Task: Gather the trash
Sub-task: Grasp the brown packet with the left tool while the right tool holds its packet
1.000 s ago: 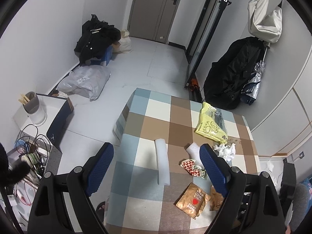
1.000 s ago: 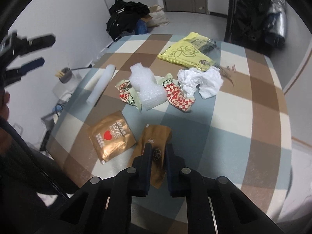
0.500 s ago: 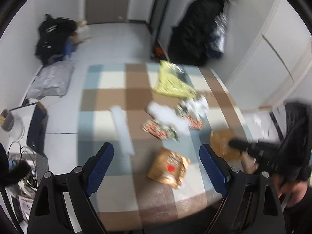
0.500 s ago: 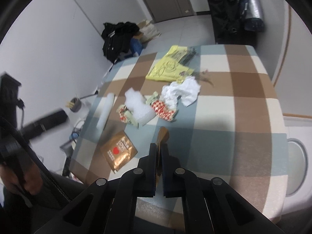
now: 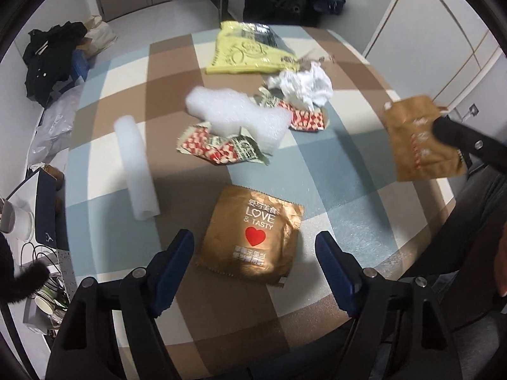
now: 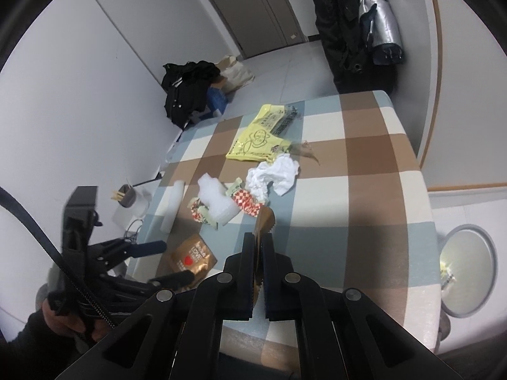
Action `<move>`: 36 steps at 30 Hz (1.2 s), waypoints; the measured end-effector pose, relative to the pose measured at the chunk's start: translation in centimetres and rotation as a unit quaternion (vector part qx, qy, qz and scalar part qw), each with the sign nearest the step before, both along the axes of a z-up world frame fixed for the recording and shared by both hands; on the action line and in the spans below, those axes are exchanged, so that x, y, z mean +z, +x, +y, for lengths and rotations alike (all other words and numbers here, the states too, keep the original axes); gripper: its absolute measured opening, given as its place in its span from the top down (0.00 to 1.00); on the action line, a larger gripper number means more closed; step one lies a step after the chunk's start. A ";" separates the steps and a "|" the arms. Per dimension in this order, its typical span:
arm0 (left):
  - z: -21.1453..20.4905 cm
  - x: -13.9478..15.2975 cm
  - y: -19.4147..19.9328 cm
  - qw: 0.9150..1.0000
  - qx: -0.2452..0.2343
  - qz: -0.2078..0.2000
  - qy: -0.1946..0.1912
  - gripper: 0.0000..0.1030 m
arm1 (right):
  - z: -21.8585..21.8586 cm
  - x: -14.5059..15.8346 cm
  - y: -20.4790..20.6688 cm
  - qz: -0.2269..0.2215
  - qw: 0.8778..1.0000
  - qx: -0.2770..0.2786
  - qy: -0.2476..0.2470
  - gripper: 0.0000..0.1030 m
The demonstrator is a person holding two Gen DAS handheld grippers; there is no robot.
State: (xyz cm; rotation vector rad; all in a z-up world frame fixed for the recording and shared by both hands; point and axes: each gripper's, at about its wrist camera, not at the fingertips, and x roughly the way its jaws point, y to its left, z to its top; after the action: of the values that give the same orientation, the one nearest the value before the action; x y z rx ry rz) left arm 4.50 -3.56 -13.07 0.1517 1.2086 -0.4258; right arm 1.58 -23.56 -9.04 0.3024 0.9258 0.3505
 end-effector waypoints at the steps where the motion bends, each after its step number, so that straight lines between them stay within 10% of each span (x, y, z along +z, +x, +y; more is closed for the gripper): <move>1: -0.2 -0.3 0.0 1.000 -0.004 0.002 0.006 0.26 | -0.1 0.1 -0.1 -0.001 1.000 0.001 0.001 0.97; 9: -0.6 -0.6 -0.2 0.999 -0.022 -0.019 0.039 0.28 | -0.7 0.5 -0.5 -0.008 1.000 0.004 0.009 0.97; 26: -1.2 -0.3 -0.2 1.000 -0.021 -0.001 -0.008 0.91 | -1.1 1.1 -1.1 -0.018 1.000 0.006 0.014 0.97; 36: -1.4 1.3 -0.9 0.999 -0.026 -0.006 -0.046 0.99 | -1.4 1.5 -1.5 -0.024 1.000 0.002 0.012 0.97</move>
State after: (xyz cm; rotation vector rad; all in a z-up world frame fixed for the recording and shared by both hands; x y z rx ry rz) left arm 3.62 -4.93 -11.73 0.1068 1.1718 -0.5250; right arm 0.04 -24.92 -7.53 0.3124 0.8761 0.3717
